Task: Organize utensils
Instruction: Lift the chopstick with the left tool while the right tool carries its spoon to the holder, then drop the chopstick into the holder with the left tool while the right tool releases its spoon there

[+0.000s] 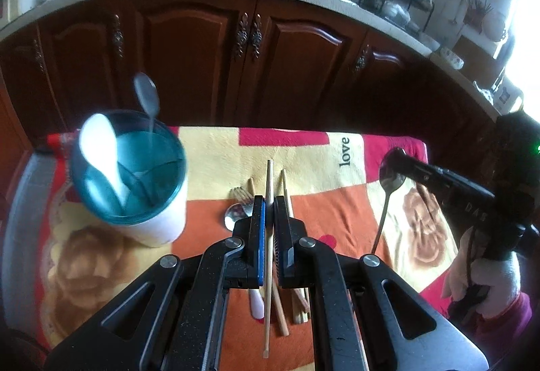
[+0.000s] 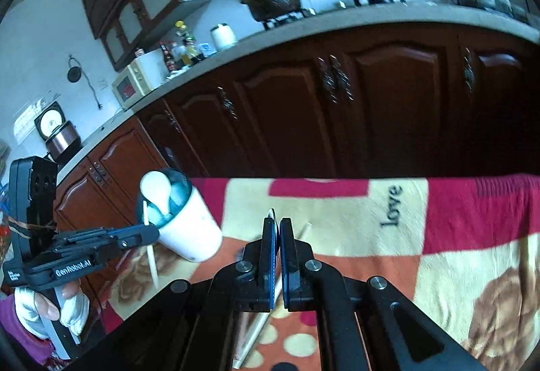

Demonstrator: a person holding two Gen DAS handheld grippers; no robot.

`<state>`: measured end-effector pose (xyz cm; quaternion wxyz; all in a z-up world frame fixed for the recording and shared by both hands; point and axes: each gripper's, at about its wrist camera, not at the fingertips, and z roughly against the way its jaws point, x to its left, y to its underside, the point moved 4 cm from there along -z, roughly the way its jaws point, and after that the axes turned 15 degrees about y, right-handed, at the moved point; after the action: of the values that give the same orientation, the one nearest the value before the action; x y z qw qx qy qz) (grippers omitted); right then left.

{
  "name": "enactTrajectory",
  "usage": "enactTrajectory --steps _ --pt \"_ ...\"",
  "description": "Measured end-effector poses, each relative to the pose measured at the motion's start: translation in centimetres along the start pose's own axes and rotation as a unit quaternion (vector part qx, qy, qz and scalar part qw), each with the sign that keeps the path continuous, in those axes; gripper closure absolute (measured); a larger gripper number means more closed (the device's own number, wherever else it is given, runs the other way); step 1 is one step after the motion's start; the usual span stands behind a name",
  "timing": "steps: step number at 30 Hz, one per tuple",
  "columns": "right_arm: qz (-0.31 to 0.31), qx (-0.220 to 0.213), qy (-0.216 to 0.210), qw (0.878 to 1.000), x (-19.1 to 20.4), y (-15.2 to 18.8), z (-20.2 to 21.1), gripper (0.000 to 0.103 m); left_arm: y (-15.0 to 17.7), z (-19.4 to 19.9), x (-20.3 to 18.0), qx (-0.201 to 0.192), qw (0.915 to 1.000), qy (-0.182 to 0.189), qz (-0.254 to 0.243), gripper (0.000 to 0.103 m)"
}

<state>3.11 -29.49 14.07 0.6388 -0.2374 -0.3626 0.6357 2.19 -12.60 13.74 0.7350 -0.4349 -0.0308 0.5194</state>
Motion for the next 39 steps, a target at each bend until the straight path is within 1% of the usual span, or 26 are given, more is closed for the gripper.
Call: enactTrajectory --steps 7,10,13,20,26,28,30,34,39 --pt "0.013 -0.017 -0.018 1.000 4.1 -2.0 0.5 0.101 -0.7 3.0 1.7 -0.019 0.9997 -0.009 0.009 0.099" --pt "0.018 -0.022 -0.023 0.999 5.6 -2.8 0.5 0.101 -1.4 4.4 2.5 -0.031 0.9993 -0.013 0.013 0.099" --pt "0.022 -0.030 -0.029 0.999 7.3 -3.9 0.5 0.101 -2.7 6.3 3.8 -0.050 0.9984 -0.018 0.017 0.099" --pt "0.021 -0.061 -0.027 0.998 10.8 -7.0 0.1 0.101 -6.7 10.1 7.7 -0.105 0.9924 -0.057 0.030 0.099" --pt "0.028 -0.092 0.011 0.995 12.7 -9.3 -1.3 0.101 -9.9 11.3 10.0 -0.149 0.9855 -0.068 0.044 0.099" --pt "0.030 -0.104 0.030 0.994 13.1 -10.0 -1.7 0.101 -10.7 11.3 10.5 -0.161 0.9833 -0.073 0.043 0.099" --pt "0.035 -0.119 0.050 0.991 13.6 -10.6 -2.4 0.101 -11.5 11.1 10.9 -0.176 0.9802 -0.085 0.033 0.099" --pt "0.049 -0.137 0.075 0.986 14.7 -10.9 -4.1 0.101 -11.7 9.8 11.7 -0.187 0.9769 -0.101 0.026 0.099" --pt "0.061 -0.155 0.097 0.981 15.8 -10.3 -6.5 0.101 -10.8 7.9 12.5 -0.193 0.9741 -0.117 0.008 0.099"
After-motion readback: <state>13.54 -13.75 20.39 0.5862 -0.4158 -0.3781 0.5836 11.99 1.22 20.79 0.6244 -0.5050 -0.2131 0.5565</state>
